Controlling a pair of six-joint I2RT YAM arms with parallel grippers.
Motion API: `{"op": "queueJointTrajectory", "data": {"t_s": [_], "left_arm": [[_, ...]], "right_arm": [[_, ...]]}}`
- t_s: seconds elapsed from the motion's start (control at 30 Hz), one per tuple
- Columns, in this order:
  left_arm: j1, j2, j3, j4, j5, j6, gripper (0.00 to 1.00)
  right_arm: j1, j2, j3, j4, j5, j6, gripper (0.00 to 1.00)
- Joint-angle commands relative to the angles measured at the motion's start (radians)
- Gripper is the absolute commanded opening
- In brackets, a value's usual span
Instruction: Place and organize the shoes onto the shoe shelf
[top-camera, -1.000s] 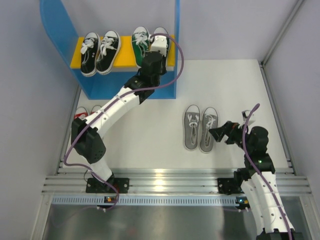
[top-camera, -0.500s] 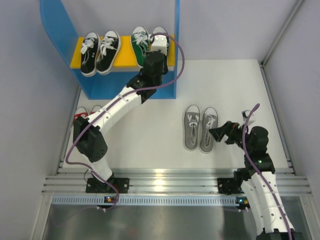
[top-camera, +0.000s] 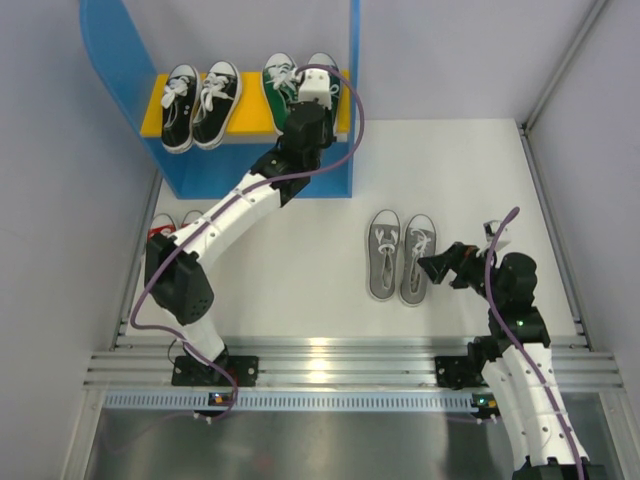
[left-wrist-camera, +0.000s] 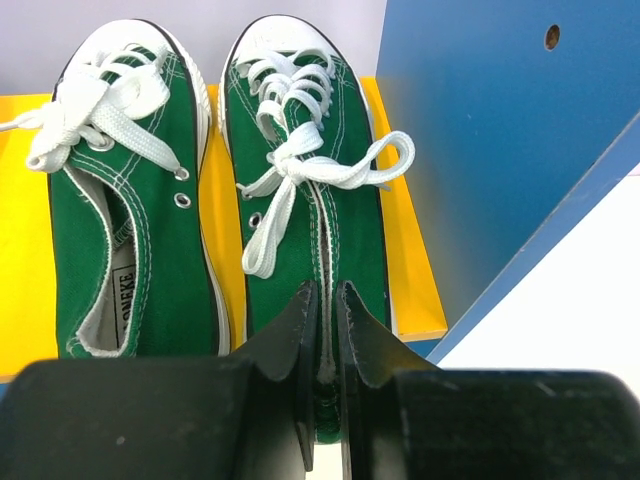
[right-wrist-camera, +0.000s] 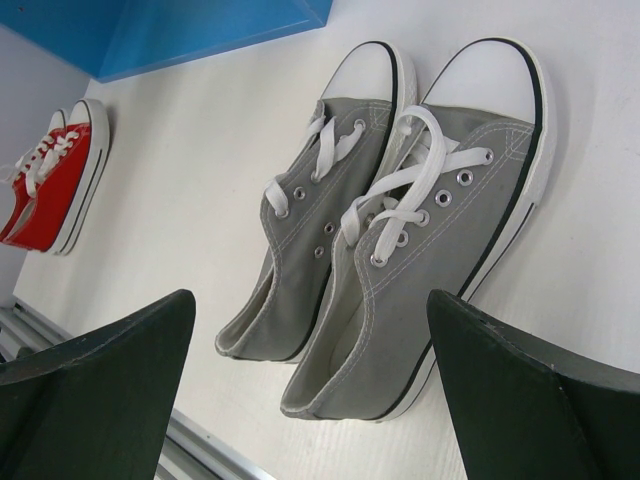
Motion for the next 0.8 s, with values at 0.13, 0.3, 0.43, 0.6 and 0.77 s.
{"op": "queueJointTrajectory", "data": {"t_s": [0.13, 0.3, 0.43, 0.6, 0.77], "left_arm": [[-0.009, 0.001, 0.06, 0.089, -0.027, 0.001, 0.04], [-0.011, -0.051, 0.003, 0.089, -0.027, 0.016, 0.6], [-0.042, -0.126, -0.04, 0.084, -0.061, 0.058, 0.91], [-0.054, -0.331, -0.205, 0.083, -0.05, 0.021, 0.98], [-0.124, -0.619, -0.51, 0.049, -0.052, -0.058, 0.98]], "right_arm": [[0.009, -0.007, -0.003, 0.024, -0.01, -0.006, 1.0], [0.009, -0.004, -0.003, 0.028, -0.013, -0.006, 1.0], [0.009, 0.0, -0.011, 0.041, -0.015, -0.001, 1.0], [0.011, 0.005, -0.014, 0.048, -0.019, 0.003, 0.99], [0.011, 0.002, -0.017, 0.047, -0.019, 0.005, 0.99]]}}
